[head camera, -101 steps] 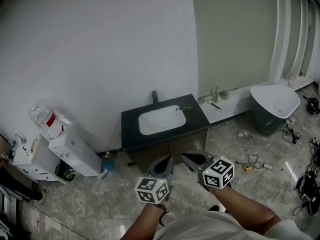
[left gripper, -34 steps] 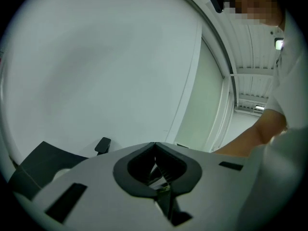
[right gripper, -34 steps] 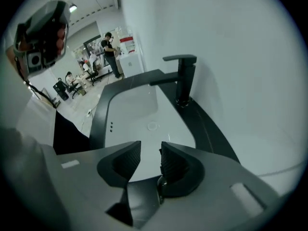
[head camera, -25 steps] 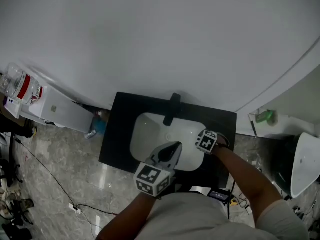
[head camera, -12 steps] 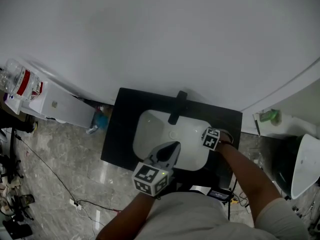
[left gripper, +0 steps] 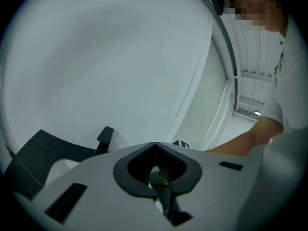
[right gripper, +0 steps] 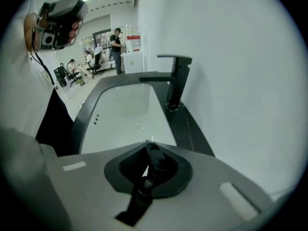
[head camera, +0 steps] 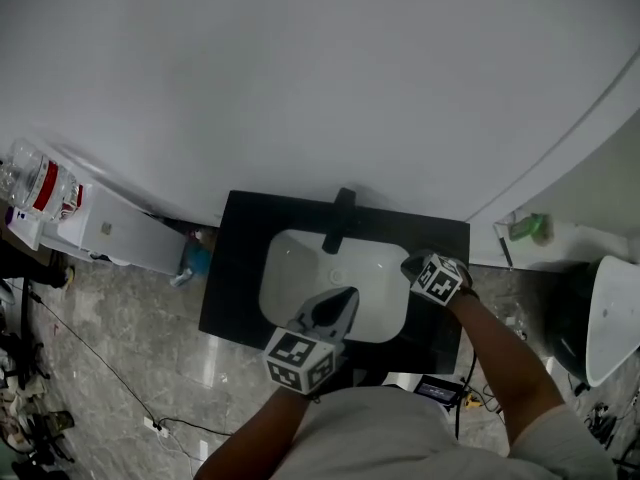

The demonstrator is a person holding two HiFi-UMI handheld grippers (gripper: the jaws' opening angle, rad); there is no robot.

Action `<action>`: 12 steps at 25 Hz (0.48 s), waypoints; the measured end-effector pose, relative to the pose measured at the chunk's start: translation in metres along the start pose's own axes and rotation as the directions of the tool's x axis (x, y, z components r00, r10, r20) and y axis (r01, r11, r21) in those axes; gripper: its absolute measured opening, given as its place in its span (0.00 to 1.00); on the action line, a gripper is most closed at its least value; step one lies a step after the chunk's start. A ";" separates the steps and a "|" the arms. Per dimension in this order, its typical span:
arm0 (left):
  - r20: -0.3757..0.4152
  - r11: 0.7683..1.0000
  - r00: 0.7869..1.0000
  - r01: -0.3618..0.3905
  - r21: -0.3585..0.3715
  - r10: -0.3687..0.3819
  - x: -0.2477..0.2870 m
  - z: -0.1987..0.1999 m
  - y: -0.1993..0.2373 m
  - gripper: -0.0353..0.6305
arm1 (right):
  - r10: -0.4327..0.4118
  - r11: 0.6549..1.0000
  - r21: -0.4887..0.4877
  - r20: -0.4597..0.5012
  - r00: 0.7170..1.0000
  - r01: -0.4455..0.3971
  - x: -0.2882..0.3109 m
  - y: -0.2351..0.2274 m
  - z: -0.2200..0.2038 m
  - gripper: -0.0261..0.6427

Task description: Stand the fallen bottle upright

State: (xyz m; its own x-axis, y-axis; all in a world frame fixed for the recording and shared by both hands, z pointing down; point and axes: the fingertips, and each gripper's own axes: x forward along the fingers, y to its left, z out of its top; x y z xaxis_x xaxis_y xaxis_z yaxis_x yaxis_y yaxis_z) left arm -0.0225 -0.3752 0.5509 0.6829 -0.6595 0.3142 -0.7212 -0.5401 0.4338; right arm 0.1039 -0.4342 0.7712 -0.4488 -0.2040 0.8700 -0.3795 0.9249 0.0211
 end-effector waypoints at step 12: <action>-0.029 0.994 0.996 0.083 0.067 -0.081 0.018 -0.013 -0.077 0.06 | -0.126 0.985 0.141 0.226 0.966 0.096 -0.082 0.025 -0.029 0.04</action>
State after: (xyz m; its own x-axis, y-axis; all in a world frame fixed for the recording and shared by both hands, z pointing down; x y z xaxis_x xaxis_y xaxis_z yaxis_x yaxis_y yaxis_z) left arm 0.0465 -0.3389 0.5338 0.7420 -0.5983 0.3026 -0.6685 -0.6265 0.4008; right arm 0.1544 -0.3850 0.7142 -0.5683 -0.3861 0.7266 -0.5313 0.8465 0.0343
